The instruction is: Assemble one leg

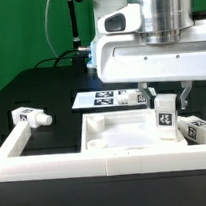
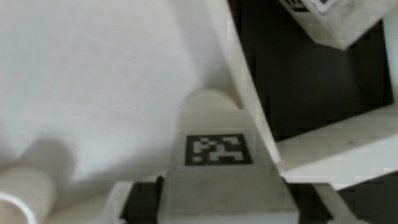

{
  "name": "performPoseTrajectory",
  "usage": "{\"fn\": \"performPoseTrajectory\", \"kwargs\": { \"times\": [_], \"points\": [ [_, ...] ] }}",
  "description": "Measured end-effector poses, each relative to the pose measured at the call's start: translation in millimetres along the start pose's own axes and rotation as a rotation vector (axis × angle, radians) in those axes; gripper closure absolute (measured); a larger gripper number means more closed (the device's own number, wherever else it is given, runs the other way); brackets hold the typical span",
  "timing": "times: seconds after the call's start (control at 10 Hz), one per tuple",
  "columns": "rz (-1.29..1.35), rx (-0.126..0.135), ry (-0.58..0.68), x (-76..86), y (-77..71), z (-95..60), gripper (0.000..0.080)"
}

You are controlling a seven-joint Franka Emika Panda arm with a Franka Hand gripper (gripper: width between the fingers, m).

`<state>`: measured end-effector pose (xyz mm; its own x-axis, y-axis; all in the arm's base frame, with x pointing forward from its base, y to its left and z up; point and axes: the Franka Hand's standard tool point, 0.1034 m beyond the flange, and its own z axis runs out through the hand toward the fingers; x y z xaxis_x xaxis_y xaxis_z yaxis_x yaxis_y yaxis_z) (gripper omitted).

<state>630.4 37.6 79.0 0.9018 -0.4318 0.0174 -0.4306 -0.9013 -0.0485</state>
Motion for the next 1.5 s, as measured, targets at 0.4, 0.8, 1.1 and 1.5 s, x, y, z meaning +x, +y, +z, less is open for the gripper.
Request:
{"fn": "performPoseTrajectory", "kwargs": {
  "times": [0.4,0.8,1.1,1.5],
  "points": [
    [0.372,0.007,-0.006,1.5,-7.7,0.4,0.0512],
    [0.255,0.006,-0.004,1.3,-8.1,0.8,0.0282],
    [-0.075,0.004,0.002,1.8,-9.8,-0.9,0.0151],
    [-0.473,-0.011,0.007,1.9,-11.2,-1.4,0.0151]
  ]
}}
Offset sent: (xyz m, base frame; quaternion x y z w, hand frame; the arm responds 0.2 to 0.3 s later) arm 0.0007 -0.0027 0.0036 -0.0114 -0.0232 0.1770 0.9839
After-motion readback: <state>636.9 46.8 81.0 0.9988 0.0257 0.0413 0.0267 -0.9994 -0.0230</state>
